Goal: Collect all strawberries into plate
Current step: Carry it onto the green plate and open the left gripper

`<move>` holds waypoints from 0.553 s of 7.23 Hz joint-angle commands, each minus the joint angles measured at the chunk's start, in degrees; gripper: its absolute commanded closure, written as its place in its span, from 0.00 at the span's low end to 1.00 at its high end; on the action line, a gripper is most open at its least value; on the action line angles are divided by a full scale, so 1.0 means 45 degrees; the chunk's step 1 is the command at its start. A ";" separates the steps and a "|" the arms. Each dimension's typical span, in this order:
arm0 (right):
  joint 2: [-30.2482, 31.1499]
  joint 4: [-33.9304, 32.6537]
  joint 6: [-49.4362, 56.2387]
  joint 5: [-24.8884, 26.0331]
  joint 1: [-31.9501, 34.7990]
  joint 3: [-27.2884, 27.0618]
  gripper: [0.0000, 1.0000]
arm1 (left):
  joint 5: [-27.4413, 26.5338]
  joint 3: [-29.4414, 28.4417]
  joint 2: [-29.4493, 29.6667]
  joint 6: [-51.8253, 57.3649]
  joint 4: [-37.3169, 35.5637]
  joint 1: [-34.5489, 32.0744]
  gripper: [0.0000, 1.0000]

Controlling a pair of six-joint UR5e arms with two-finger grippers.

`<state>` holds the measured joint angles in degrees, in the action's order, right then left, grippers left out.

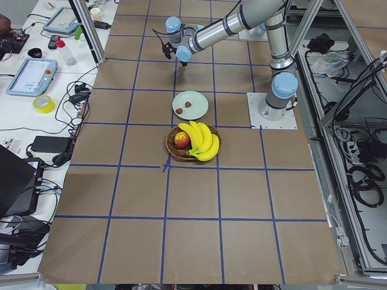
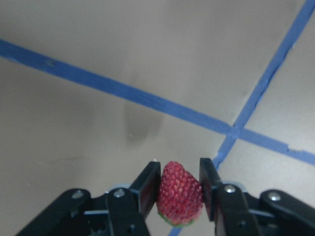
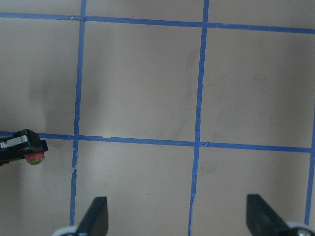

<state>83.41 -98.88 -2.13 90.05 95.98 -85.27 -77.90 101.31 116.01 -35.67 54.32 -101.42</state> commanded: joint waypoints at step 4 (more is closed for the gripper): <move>0.0000 -0.0098 0.0024 -0.0011 0.0000 -0.0289 0.00 | -0.3594 0.0045 -0.1576 0.6271 0.3295 0.3742 1.00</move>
<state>83.41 -99.11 -2.01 90.08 95.98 -86.36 -87.28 101.07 110.84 -15.83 65.14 -88.19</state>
